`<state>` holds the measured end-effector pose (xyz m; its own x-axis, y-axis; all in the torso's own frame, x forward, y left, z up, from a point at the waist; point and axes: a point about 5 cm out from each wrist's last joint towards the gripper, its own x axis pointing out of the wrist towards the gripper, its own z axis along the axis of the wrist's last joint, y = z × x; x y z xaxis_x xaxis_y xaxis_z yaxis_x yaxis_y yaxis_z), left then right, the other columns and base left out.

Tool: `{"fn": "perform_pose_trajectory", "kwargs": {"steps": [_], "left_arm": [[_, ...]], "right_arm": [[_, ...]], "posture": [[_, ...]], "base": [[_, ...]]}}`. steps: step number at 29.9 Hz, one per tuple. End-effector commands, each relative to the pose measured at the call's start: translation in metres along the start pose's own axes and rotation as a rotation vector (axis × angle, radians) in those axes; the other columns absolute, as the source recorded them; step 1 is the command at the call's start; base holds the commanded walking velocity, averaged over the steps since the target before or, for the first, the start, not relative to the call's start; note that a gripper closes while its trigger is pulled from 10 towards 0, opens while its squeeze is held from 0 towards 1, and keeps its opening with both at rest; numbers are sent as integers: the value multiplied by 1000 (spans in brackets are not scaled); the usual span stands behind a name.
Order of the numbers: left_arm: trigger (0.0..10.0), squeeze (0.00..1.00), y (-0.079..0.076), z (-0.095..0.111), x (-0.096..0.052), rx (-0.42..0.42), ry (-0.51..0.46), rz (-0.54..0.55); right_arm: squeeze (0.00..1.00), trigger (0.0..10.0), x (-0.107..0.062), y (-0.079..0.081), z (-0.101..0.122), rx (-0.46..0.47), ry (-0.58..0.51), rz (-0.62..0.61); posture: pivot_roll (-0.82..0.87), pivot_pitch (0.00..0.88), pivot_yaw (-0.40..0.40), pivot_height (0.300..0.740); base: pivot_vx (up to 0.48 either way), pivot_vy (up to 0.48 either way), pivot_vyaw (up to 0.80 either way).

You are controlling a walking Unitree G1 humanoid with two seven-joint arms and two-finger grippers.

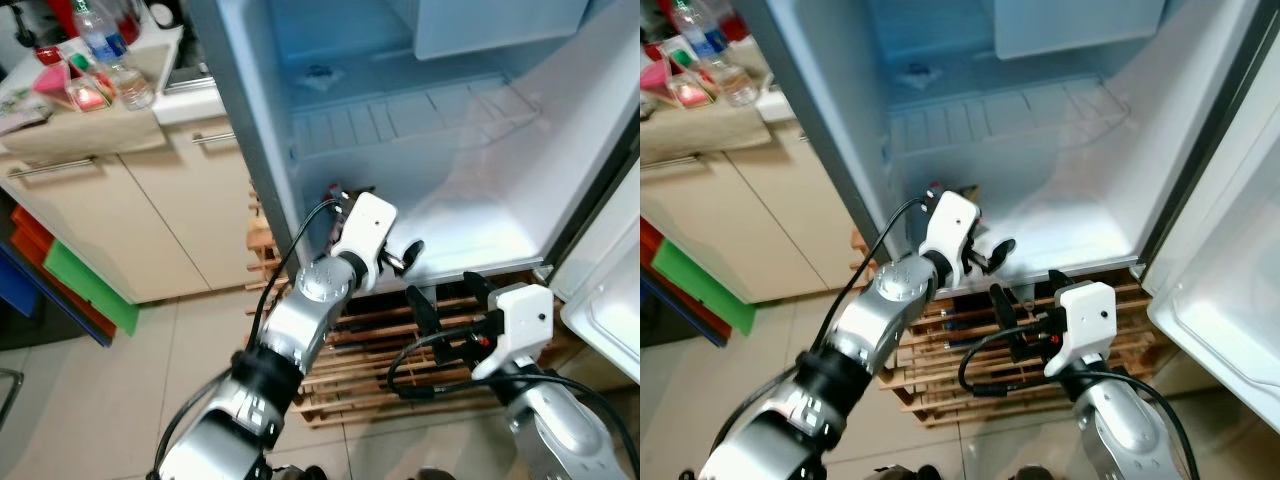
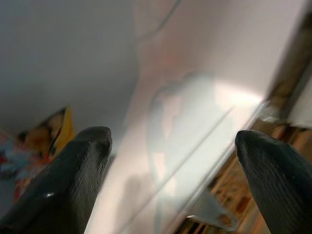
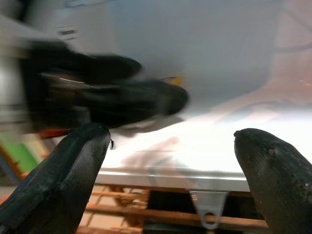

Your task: Restocking fridge

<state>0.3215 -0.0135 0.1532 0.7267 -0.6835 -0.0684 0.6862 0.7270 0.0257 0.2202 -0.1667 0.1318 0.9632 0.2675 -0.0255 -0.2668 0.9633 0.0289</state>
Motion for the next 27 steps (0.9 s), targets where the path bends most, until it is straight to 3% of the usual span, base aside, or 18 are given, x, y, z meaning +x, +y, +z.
{"fn": "perform_pose_trajectory", "kwargs": {"steps": [1, 5, 9, 10, 13, 15, 17, 21, 24, 27], "left_arm": [[10000, 0, -6, 9, -8, -21, -34, -41], [10000, 0, 0, 9, -21, -28, -34, -47], [10000, 0, 21, 4, -53, -70, -60, 23], [10000, 0, 35, 0, -65, -104, -67, 102], [10000, 0, 45, -8, -81, -130, -59, 171], [10000, 0, 48, -10, -88, -135, -59, 192], [10000, 0, 55, -20, -120, -151, -46, 308], [10000, 0, 55, -24, -133, -162, -43, 342], [10000, 0, 54, -26, -162, -122, -80, 440], [10000, 0, 57, -30, -175, -127, -88, 533]], "right_arm": [[0, 10000, 6, -10, -2, 20, -10, -57], [0, 10000, 13, -18, -5, 2, -10, -82], [0, 10000, 19, -21, -4, -17, -29, -98], [0, 10000, 21, -22, -7, -16, -28, -94], [0, 10000, 23, -19, -11, -26, -13, -63], [0, 10000, 24, -17, -12, -28, -10, -50], [0, 10000, 31, -15, -15, -65, -1, -2], [0, 10000, 33, -18, -17, -67, 2, -4], [0, 10000, 36, -25, -19, -64, -1, -27], [0, 10000, 37, -24, -22, -45, 0, -46]], "posture": [[-266, 0, 164, 740], [-261, 0, 168, 740], [-249, 0, 146, 740], [-239, 0, 124, 740], [-221, 0, 100, 740], [-221, 0, 100, 740], [-183, 0, 55, 740], [-166, 0, 45, 740], [-142, 0, 22, 740], [-137, 0, 11, 740]], "base": [[0, 0, 0], [0, 0, 0], [0, 0, 0], [0, 0, 0], [0, 0, 0], [0, 0, 0], [0, 0, 0], [0, 0, 0], [0, 0, 0], [0, 0, 0]]}}
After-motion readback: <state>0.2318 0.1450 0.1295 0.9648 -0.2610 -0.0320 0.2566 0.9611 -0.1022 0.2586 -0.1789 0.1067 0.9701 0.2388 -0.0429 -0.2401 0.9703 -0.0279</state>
